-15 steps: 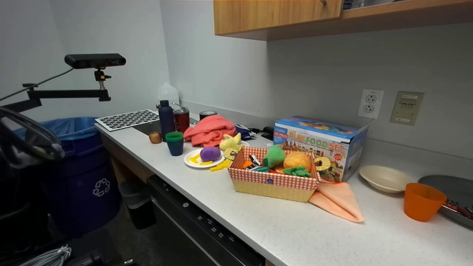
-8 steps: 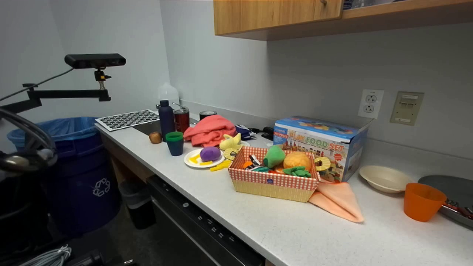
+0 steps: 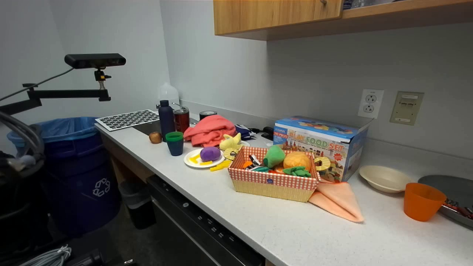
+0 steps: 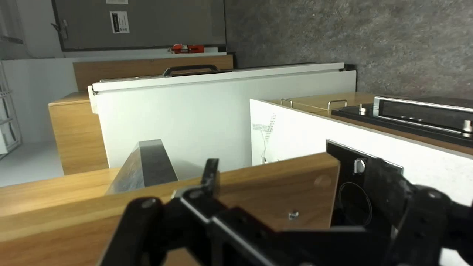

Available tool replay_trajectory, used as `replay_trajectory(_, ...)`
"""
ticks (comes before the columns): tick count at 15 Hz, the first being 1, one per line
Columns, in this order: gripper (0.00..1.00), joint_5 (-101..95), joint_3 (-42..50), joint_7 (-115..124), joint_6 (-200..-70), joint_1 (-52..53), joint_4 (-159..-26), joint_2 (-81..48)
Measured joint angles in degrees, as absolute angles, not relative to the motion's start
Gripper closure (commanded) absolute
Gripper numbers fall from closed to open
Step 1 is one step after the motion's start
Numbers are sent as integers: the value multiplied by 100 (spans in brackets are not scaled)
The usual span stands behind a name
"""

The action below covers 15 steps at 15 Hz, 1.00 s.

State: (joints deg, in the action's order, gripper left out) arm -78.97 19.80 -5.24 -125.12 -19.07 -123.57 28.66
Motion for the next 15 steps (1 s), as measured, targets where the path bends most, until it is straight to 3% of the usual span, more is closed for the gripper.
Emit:
replay_trajectory(4, 0, -7453, 1938, -533, -12510, -1767, -12288, 2983)
replay_trajectory(15, 0, -3338, 1266, -948, -11669, -593, -11601, 3462)
